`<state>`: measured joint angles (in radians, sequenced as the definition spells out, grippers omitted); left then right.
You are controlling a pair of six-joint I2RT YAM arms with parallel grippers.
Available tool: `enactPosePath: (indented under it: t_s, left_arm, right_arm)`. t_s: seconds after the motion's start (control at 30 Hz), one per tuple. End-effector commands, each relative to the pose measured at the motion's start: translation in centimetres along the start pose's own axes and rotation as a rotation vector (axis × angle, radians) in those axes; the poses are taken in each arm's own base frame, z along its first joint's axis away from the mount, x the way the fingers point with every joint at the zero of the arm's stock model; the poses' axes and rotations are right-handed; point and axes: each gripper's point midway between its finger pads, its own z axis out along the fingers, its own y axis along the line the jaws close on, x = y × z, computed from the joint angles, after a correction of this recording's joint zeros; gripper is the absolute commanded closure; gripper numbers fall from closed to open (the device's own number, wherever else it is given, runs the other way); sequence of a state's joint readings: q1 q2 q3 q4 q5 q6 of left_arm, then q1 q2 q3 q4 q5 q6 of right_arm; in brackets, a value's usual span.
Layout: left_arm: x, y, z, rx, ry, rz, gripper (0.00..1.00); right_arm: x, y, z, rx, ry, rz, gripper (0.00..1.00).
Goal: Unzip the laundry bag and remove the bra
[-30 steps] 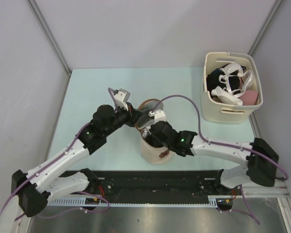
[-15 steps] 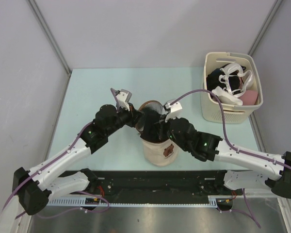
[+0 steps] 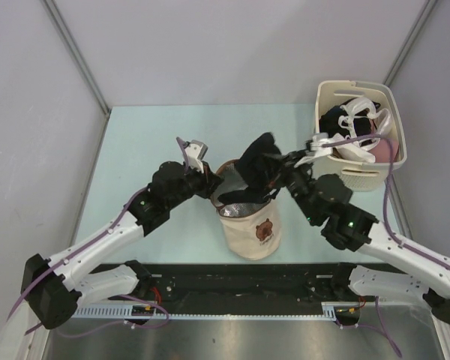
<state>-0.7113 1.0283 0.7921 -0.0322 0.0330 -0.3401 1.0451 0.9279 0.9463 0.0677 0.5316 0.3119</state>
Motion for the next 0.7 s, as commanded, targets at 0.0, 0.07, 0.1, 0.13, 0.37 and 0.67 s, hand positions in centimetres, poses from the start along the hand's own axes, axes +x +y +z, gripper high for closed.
enactPosePath:
  t_s: [0.0,0.07,0.1,0.13,0.37,0.67]
  left_arm:
    - [-0.9,-0.4,0.3,0.007,-0.006,-0.007,1.0]
    - [-1.0,-0.5,0.5,0.009,-0.003,-0.008,1.0]
    - [-1.1,-0.6,0.5,0.013,-0.005,-0.007,1.0]
    - [-1.1,-0.6,0.5,0.012,-0.004,-0.007,1.0]
    - [-2.0,-1.1,0.3,0.029,-0.004,0.004,0.99]
    - [-3.5,-2.5,-0.1,0.083,-0.021,0.013,1.0]
  right_arm:
    - [-8.8,-2.2,-0.7,0.05,-0.28,0.081,1.0]
    - [-10.9,-2.8,-1.1,0.056,-0.349,0.106,1.0]
    - [-12.1,-3.6,-1.1,0.076,-0.391,0.114,1.0]
    - [-12.8,-4.2,-1.2,0.09,-0.414,0.112,1.0]
    - [-20.9,-9.8,-1.9,0.33,-0.617,-0.046,1.0]
    - [-28.8,-20.6,-0.1,0.585,-0.78,-0.205,1.0]
